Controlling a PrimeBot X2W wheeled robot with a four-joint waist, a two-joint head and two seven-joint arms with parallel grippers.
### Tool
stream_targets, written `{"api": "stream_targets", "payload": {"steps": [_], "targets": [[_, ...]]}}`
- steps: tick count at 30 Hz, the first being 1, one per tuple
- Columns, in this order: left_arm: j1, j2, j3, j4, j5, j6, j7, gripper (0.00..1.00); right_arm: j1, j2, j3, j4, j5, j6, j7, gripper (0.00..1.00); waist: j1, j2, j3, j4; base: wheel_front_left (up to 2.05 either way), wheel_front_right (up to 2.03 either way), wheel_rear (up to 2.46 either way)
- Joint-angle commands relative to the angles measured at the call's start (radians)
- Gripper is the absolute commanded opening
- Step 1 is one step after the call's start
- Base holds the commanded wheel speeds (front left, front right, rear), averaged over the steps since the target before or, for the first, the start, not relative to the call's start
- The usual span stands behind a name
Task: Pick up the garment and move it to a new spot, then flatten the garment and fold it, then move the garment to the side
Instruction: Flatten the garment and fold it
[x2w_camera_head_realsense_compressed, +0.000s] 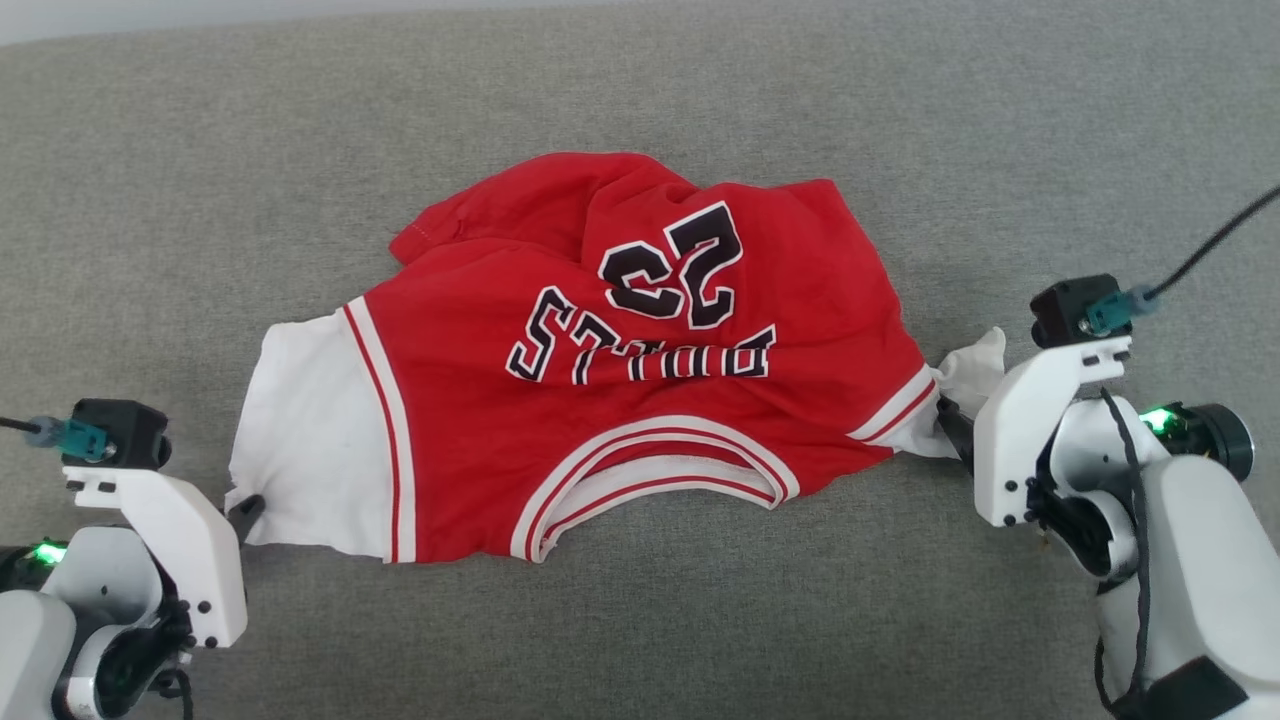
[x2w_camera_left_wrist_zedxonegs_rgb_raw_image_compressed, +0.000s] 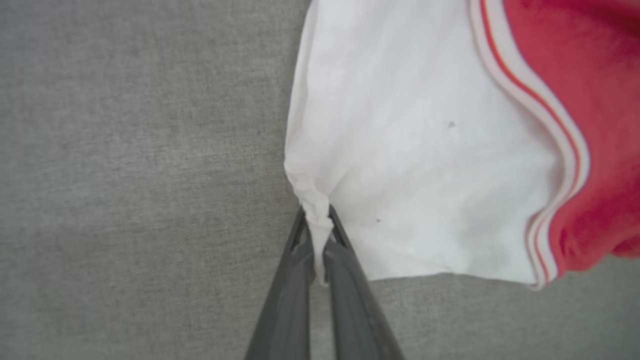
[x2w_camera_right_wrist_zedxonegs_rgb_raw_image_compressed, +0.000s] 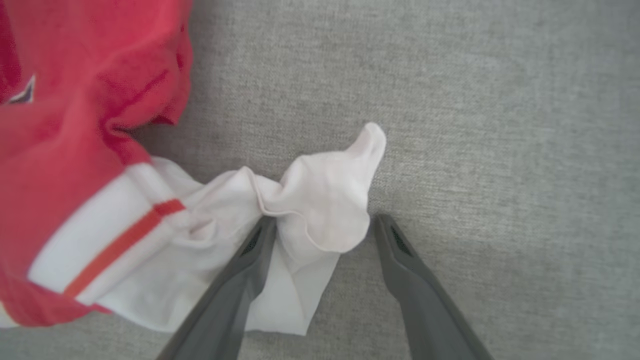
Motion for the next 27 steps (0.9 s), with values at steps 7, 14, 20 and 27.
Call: {"api": "stream_targets", "payload": {"steps": [7,14,20,27], "targets": [[-0.042,-0.021,-0.023,0.027,0.009,-0.03,-0.017,0.0,-0.018,-0.028,0.091,0.069,0.094,0.003,0.115,0.0,0.0,0.0,-0.008,0.017,0.0,0.0,0.0],[-0.094,0.006,-0.002,-0.018,-0.03,-0.056,0.021,0.0,-0.074,-0.075,0.109,-0.08,0.258,0.002,0.213,0.0,0.0,0.0,-0.041,0.018,0.0,0.0,0.0],[-0.183,0.054,0.031,-0.121,-0.086,-0.069,0.112,0.0,-0.137,-0.084,0.085,-0.203,0.376,0.0,0.294,0.0,0.0,0.0,-0.086,0.02,0.0,0.0,0.0],[-0.355,0.098,0.059,-0.171,-0.105,-0.056,0.21,0.0,-0.272,-0.089,0.055,-0.265,0.451,0.0,0.326,0.0,0.0,0.0,-0.13,0.028,0.0,0.0,0.0]]}}
